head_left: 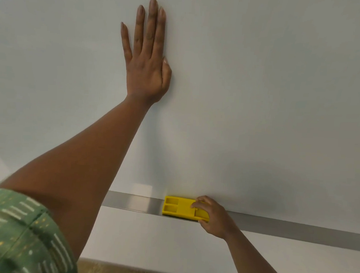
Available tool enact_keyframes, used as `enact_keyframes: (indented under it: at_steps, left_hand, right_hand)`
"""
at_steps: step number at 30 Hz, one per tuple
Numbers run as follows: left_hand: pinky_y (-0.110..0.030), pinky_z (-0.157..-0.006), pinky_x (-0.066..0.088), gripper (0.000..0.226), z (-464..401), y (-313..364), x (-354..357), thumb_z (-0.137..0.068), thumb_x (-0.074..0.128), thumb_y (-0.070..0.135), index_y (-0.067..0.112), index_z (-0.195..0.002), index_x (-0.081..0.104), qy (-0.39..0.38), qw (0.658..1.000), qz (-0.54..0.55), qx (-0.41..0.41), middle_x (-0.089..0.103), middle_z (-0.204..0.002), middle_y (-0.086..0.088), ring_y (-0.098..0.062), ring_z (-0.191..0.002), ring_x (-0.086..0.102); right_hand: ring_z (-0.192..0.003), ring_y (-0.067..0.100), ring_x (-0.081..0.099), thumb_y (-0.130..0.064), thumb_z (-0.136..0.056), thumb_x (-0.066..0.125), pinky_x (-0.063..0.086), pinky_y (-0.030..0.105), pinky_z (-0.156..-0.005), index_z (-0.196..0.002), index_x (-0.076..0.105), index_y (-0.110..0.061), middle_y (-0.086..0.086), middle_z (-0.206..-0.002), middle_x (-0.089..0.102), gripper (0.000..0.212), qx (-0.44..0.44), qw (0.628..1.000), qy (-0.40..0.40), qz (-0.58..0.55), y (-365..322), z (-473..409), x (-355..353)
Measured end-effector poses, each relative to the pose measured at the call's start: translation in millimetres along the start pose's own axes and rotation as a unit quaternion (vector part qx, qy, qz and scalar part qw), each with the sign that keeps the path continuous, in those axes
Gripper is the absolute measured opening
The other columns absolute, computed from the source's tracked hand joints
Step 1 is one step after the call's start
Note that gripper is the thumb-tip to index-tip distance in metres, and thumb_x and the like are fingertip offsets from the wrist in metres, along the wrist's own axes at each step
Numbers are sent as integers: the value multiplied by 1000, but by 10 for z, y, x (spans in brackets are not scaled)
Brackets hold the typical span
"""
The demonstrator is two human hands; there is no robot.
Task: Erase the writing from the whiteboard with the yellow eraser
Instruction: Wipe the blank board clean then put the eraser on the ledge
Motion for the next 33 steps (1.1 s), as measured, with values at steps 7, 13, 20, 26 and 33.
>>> enact_keyframes:
  at_steps: [7,13,20,26,33]
  left_hand:
    - [-58,-111,10,63,2,-7,25,-83,28,20,-4,-140,27,9,1000,0,6,31,-147,-26,-40,-137,23]
    - [-57,-112,9,63,1,-14,24,-82,27,20,-4,-140,27,10,1000,-3,1,31,-147,-26,-40,-137,23]
    - [-55,-112,7,63,-3,-18,23,-83,25,22,-4,-140,27,14,1000,-8,4,31,-146,-27,-40,-137,23]
    - [-46,-114,-1,63,1,-31,53,-84,24,24,-4,-140,27,17,1000,-7,7,31,-146,-27,-40,-137,22]
    - [-47,-113,0,63,3,-23,38,-85,22,25,-3,-141,26,-1,1000,-9,4,30,-147,-26,-39,-138,21]
  right_hand:
    - [-124,14,48,-12,-78,70,25,9,-97,-118,64,-22,1,-136,51,41,20,1000,-1,-24,71,5,7]
    - [-118,13,54,-8,-68,80,32,11,-95,-101,71,-11,1,-127,60,34,53,994,26,-96,164,-3,4]
    - [-123,10,49,-21,-79,72,33,17,-96,-87,74,-11,-7,-139,49,13,22,1000,5,-20,193,-8,43]
    - [-126,9,45,-28,-85,66,31,14,-95,-94,74,-15,-10,-143,44,18,-1,1000,22,16,166,38,67]
    - [-124,11,43,-36,-86,60,32,25,-100,-97,74,-22,-11,-137,51,23,-27,993,30,111,113,33,39]
Point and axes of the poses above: each hand's wrist, its own z-axis away from the middle knuckle, its own x-axis out of the palm, y = z × x, the point moved 5 cm from there along -z, towards the middle knuckle
